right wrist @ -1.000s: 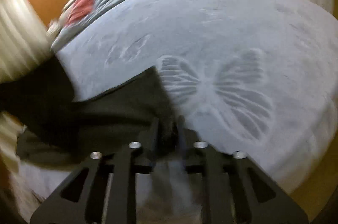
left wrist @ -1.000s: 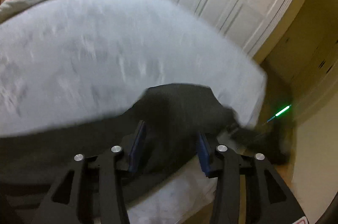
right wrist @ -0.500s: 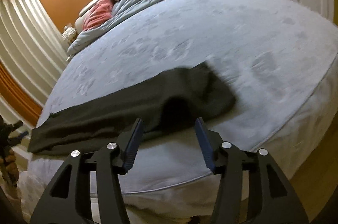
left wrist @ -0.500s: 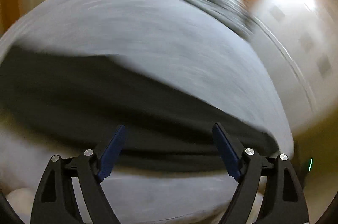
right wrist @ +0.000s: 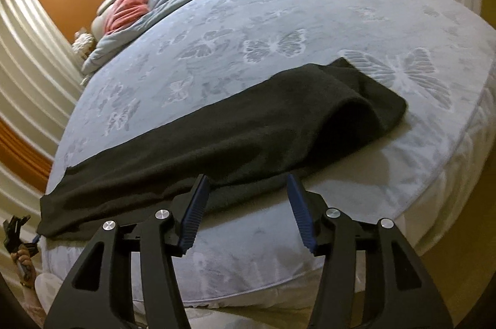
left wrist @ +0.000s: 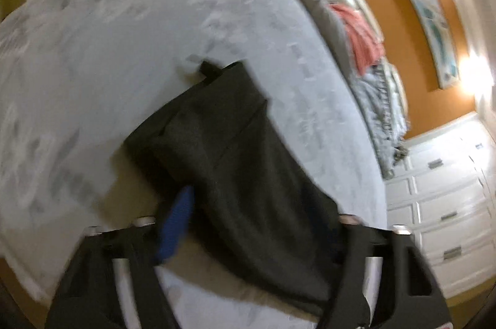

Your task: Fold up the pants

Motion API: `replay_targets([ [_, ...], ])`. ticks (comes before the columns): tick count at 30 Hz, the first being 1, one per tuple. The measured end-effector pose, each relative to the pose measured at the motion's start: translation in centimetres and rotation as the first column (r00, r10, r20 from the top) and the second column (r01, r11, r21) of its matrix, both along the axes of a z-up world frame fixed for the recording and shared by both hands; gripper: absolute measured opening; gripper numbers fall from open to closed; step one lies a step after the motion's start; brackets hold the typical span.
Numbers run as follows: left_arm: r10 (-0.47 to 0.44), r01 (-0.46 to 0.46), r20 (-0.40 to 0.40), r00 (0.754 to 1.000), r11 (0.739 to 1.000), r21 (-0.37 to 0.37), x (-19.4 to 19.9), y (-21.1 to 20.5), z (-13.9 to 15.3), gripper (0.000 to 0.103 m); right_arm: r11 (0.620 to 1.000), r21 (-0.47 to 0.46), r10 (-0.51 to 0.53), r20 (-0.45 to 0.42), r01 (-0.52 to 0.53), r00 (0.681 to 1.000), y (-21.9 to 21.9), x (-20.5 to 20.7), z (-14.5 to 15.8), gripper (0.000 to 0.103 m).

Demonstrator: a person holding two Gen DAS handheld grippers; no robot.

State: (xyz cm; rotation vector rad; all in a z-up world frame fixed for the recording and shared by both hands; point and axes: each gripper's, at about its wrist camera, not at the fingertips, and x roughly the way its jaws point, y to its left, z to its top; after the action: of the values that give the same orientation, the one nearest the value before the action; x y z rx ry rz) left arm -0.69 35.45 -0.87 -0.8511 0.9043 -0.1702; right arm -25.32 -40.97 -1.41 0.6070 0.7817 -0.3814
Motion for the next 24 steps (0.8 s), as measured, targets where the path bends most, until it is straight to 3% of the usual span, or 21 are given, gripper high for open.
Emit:
replay_targets([
  [1, -0.011, 0.011, 0.008, 1.000, 1.000, -0.006, 0.3, 0.1, 0.2, 0.034, 1.000, 0.006, -0.018, 0.001, 0.018, 1.000, -0.3, -0.4, 0.0, 0.051],
  [3, -0.015, 0.015, -0.001, 1.000, 0.999, -0.030, 1.4, 0.7, 0.2, 0.018, 0.998, 0.025, -0.060, 0.011, 0.060, 0.998, -1.0, -1.3, 0.0, 0.051],
  [4, -0.021, 0.020, -0.018, 1.000, 0.999, -0.031, 1.6, 0.8, 0.0, 0.000, 0.997, 0.034, -0.075, 0.015, 0.074, 0.997, -1.3, -1.6, 0.0, 0.051],
  [9, -0.003, 0.000, -0.066, 0.998, 0.999, -0.051, 1.9, 1.8, -1.5, 0.000, 0.983, 0.114, -0.151, 0.052, 0.144, 0.987, -4.5, -2.4, -0.5, 0.051],
  [14, 0.012, -0.012, -0.063, 0.998, 1.000, 0.002, 1.4, 1.4, -0.8, 0.000, 0.966, 0.228, -0.146, 0.104, 0.120, 0.984, -7.6, -0.1, -1.4, 0.052],
  [15, 0.015, -0.014, -0.064, 0.998, 1.000, 0.011, 1.7, 1.2, -0.6, 0.000, 0.963, 0.246, -0.142, 0.099, 0.114, 0.985, -8.3, 1.0, -1.8, 0.046],
  [16, 0.018, -0.017, -0.063, 0.998, 1.000, 0.021, 1.9, 1.1, -0.5, 0.000, 0.964, 0.244, -0.129, 0.080, 0.106, 0.988, -8.8, 2.2, -2.0, 0.013],
  [17, 0.022, -0.020, -0.063, 0.998, 0.999, 0.033, 2.1, 0.9, -0.2, 0.000, 0.971, 0.218, -0.117, 0.075, 0.098, 0.990, -8.9, 2.9, -1.3, 0.002],
  [18, 0.022, -0.019, -0.064, 0.998, 0.999, 0.051, 2.4, 0.8, 0.3, 0.000, 0.980, 0.177, -0.112, 0.111, 0.091, 0.987, -8.6, 3.0, 0.2, 0.002],
  [20, 0.026, -0.021, -0.049, 0.998, 0.995, 0.099, 2.4, 0.9, 1.7, 0.000, 0.996, 0.085, -0.057, 0.267, 0.036, 0.962, -7.5, 1.9, 5.0, 0.002],
  [21, 0.029, -0.024, -0.043, 0.999, 0.993, 0.117, 2.4, 1.1, 2.1, 0.000, 0.999, 0.041, -0.034, 0.292, 0.023, 0.956, -7.3, 1.4, 6.3, 0.002],
  [22, 0.030, -0.024, -0.038, 0.999, 0.990, 0.136, 2.3, 1.3, 2.4, 0.000, 1.000, -0.004, -0.028, 0.264, 0.030, 0.964, -7.6, 1.2, 6.5, 0.002],
  [23, 0.023, -0.017, -0.039, 0.999, 0.989, 0.148, 2.3, 1.4, 2.5, 0.000, 0.998, -0.023, -0.046, 0.163, 0.050, 0.986, -8.8, 1.6, 4.9, 0.002],
  [24, 0.013, -0.005, -0.051, 0.999, 0.988, 0.157, 2.4, 1.5, 2.2, 0.000, 0.999, 0.024, -0.048, 0.054, 0.047, 0.997, -10.4, 2.3, 1.9, 0.003],
])
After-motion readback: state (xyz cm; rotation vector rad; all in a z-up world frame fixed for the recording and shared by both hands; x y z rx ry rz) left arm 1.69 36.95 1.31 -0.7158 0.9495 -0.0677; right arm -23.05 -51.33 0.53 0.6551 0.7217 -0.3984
